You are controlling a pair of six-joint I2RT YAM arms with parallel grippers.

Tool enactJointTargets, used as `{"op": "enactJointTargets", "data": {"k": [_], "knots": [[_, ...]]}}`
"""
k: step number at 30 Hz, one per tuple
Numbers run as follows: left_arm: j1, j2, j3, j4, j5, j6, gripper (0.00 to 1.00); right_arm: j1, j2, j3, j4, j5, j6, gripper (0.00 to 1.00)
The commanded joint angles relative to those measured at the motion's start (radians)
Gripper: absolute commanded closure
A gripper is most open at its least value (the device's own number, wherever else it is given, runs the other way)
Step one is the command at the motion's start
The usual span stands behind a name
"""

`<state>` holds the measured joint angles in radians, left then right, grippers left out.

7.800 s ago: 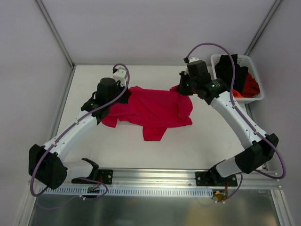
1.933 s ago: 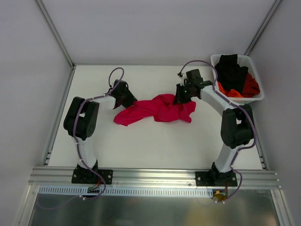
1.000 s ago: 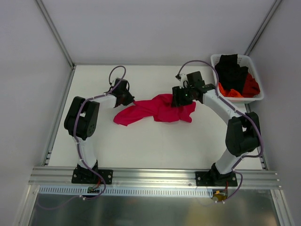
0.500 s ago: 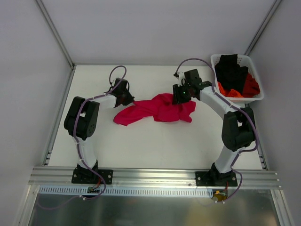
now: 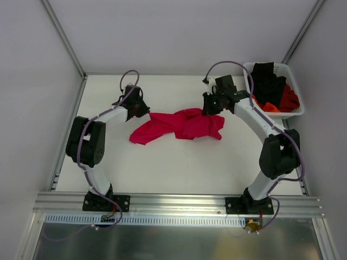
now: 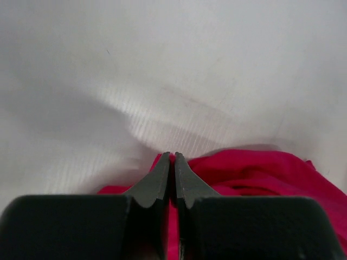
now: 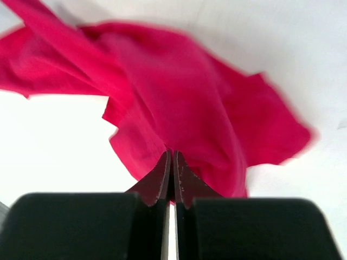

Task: Fold and stack the t-shirts
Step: Flatten the tshirt out

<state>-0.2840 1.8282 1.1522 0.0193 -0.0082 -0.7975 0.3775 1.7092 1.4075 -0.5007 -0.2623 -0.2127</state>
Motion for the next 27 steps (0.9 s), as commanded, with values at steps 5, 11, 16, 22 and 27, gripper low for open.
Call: {"op": "enactJointTargets", "data": {"k": [5,11,16,22,27], "knots": [[0.178,-0.306,0.294,-0.235,-0.127,0.262,1.0,-0.041,-0.212,0.41,-0.01,0.213,-0.04,1.0],[0.244,-0.395,0.475,-0.358,-0.179,0.372,1.0,-0.127,-0.114,0.78,-0.004,0.316,-0.091,1.0],[0.278,-0.434,0.581,-0.433,-0.288,0.44,1.0,-0.21,-0.059,0.97,0.034,0.318,-0.071,1.0],[0.399,-0.442,0.699,-0.452,-0.308,0.448,1.0,-0.253,-0.088,0.956,0.076,0.287,-0.056,1.0],[0.456,-0.406,0.819,-0.484,-0.308,0.425,1.0,-0.293,-0.108,0.949,0.09,0.184,-0.022,1.0]]}}
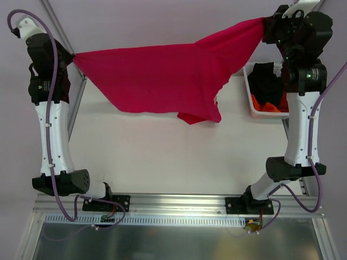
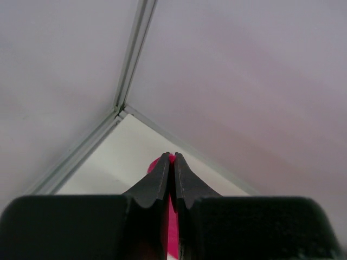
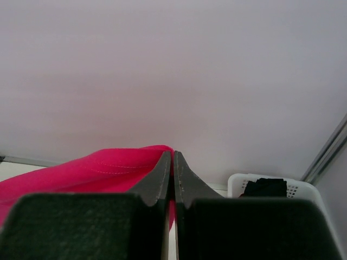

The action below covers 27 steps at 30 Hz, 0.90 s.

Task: Fold and stack the t-shirts
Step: Flatten the tshirt out

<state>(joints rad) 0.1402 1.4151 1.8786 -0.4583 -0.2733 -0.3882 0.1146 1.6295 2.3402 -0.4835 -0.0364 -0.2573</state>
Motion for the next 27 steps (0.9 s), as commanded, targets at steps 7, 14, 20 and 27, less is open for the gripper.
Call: {"op": "enactJointTargets", "data": {"k": [7,14,20,27], "knots": [[0.036,0.028,0.14,-0.022,0.065,0.003,1.0,-0.03,-0.068,0.011,0.134,-0.171,0.093,1.0],[0.036,0.027,0.188,-0.042,0.072,0.048,1.0,-0.026,-0.089,0.005,0.155,-0.223,0.09,1.0],[0.036,0.015,0.191,-0.08,0.094,0.037,1.0,-0.024,-0.091,-0.012,0.074,-0.192,0.093,0.99],[0.035,0.002,0.269,-0.102,0.109,0.058,1.0,-0.024,-0.077,0.059,0.046,-0.169,0.07,1.0]]}}
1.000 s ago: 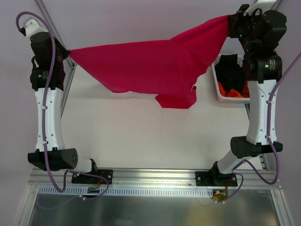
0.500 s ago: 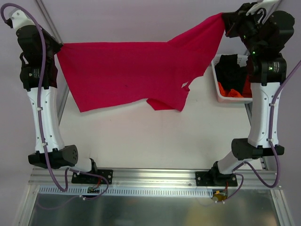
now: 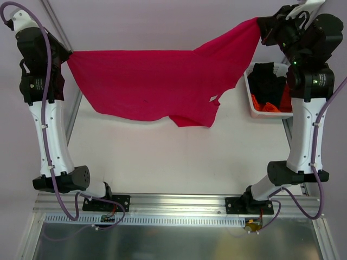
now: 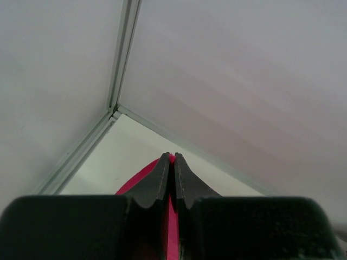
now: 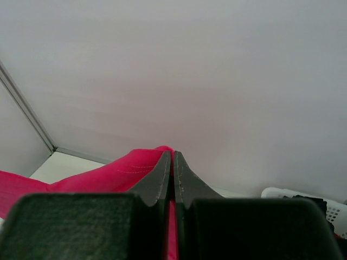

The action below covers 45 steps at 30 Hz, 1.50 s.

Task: Fold and stack the t-shirts
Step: Flatten the tshirt out

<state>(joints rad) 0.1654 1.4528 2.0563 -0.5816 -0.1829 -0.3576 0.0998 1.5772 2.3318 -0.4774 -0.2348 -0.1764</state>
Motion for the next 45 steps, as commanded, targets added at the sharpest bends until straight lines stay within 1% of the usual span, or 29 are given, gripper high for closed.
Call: {"op": "enactJointTargets", "data": {"k": [1,3,6,10,14,17,20,24,26,32,34,40,45], "knots": [[0.011,-0.034,0.106,0.02,0.031,0.02,1.0,-0.009,-0.019,0.084,0.049,0.032,-0.002,1.0],[0.01,-0.028,0.158,0.017,0.042,0.009,1.0,-0.009,-0.022,0.121,0.062,0.028,0.0,1.0],[0.01,-0.037,0.194,-0.003,0.054,-0.012,1.0,-0.003,-0.054,0.139,0.083,0.04,-0.021,1.0],[0.01,-0.092,0.174,-0.017,0.068,-0.04,1.0,0.005,-0.112,0.136,0.062,0.074,-0.063,1.0],[0.01,-0.179,0.142,-0.034,0.092,-0.046,1.0,0.02,-0.169,0.124,-0.022,0.08,-0.103,1.0],[0.01,-0.224,0.13,-0.053,0.076,-0.04,1.0,0.028,-0.209,0.123,-0.055,0.107,-0.138,1.0],[0.008,-0.236,0.131,-0.075,0.069,-0.04,1.0,0.026,-0.227,0.12,-0.069,0.135,-0.164,1.0],[0.01,-0.235,0.13,-0.107,0.089,-0.061,1.0,0.029,-0.223,0.12,-0.086,0.149,-0.164,1.0],[0.009,-0.238,0.12,-0.129,0.065,-0.069,1.0,0.031,-0.217,0.116,-0.095,0.161,-0.167,1.0],[0.008,-0.258,0.004,-0.136,0.002,-0.073,1.0,0.029,-0.183,0.086,-0.147,0.186,-0.178,1.0],[0.01,-0.261,-0.033,-0.136,-0.015,-0.075,1.0,0.031,-0.172,0.075,-0.147,0.183,-0.175,1.0],[0.009,-0.275,-0.059,-0.136,-0.044,-0.075,1.0,0.038,-0.151,0.092,-0.116,0.123,-0.158,1.0],[0.009,-0.287,-0.085,-0.135,-0.069,-0.069,1.0,0.055,-0.129,0.123,-0.084,0.124,-0.149,1.0]]}}
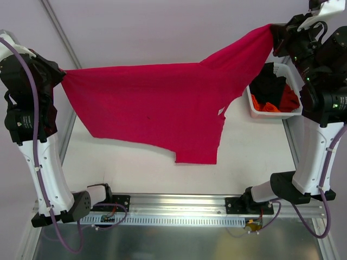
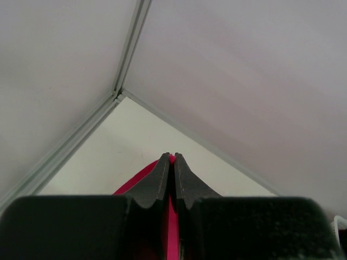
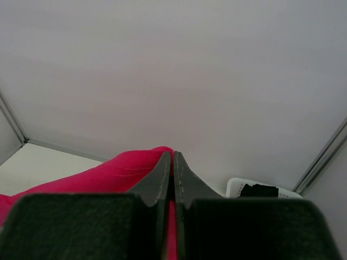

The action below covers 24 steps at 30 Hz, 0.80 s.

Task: Fold and stack the t-shirts
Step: Flatten the tshirt out

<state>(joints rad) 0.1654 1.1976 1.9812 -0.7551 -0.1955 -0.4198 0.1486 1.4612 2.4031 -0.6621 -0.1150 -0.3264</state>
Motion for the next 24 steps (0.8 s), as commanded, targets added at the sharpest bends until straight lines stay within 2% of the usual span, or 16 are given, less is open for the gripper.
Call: {"op": "enactJointTargets", "data": {"k": [1,15,24], "knots": [[0.01,-0.035,-0.016,0.04,-0.064,-0.004,1.0,0.005,-0.012,0.054,0.104,0.008,-0.002,1.0],[0.01,-0.02,0.024,0.039,-0.067,0.013,1.0,0.009,-0.036,0.056,0.113,0.023,-0.019,1.0],[0.01,-0.065,0.062,0.039,-0.004,0.027,1.0,0.026,-0.097,0.042,0.096,0.008,-0.031,1.0]]}}
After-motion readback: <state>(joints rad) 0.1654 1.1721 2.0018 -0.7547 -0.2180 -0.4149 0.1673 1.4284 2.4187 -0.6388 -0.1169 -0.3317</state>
